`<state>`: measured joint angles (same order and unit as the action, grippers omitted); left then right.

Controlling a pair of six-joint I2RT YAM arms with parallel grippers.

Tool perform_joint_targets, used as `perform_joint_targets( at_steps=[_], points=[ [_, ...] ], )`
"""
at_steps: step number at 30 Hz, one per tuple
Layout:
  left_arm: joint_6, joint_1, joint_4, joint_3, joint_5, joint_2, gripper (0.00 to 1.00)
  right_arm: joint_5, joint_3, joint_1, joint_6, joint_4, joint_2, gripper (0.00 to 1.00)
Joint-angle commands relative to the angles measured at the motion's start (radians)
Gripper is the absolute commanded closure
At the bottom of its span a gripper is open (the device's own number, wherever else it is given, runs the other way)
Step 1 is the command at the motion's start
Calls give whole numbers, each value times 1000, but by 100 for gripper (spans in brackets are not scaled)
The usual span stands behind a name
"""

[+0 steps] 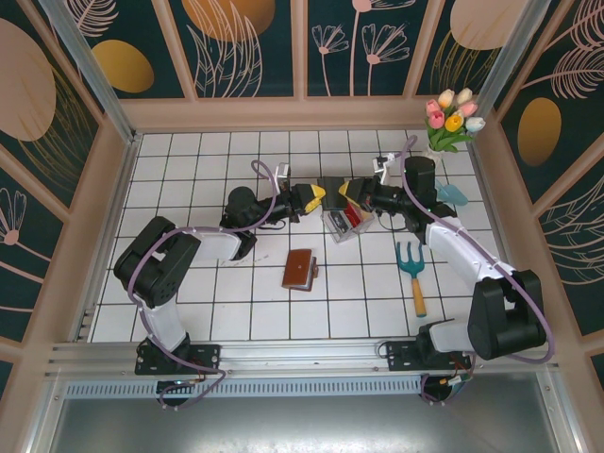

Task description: Put the credit cards into the card holder

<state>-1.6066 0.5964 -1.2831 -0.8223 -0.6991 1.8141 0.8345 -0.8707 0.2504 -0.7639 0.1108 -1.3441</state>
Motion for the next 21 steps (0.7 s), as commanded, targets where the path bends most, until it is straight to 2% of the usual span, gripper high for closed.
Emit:
perform_joint_targets(
  at_steps=[1, 7, 10, 12, 15, 18, 21],
  points=[
    [22, 6, -129, -5, -21, -23, 90, -95, -4, -23, 42, -99, 7, 85],
    [158, -23, 125, 86, 76, -125, 99, -179, -9, -91, 120, -165, 59, 88],
    [232, -58, 328, 143, 152, -203, 100, -232, -25, -84, 225, -196, 56, 91],
    [331, -73, 560, 160, 246, -281, 100, -314, -63, -34, 353, -257, 24, 92],
    [480, -76, 831, 129, 350, -365, 100, -553, -183, 93, 560, -423, -81, 94],
    [547, -75, 929, 109, 381, -408, 100, -729, -271, 193, 659, -507, -196, 96],
    [558, -75, 933, 113, 382, -431, 100, -777, -300, 219, 682, -508, -268, 95]
  ],
)
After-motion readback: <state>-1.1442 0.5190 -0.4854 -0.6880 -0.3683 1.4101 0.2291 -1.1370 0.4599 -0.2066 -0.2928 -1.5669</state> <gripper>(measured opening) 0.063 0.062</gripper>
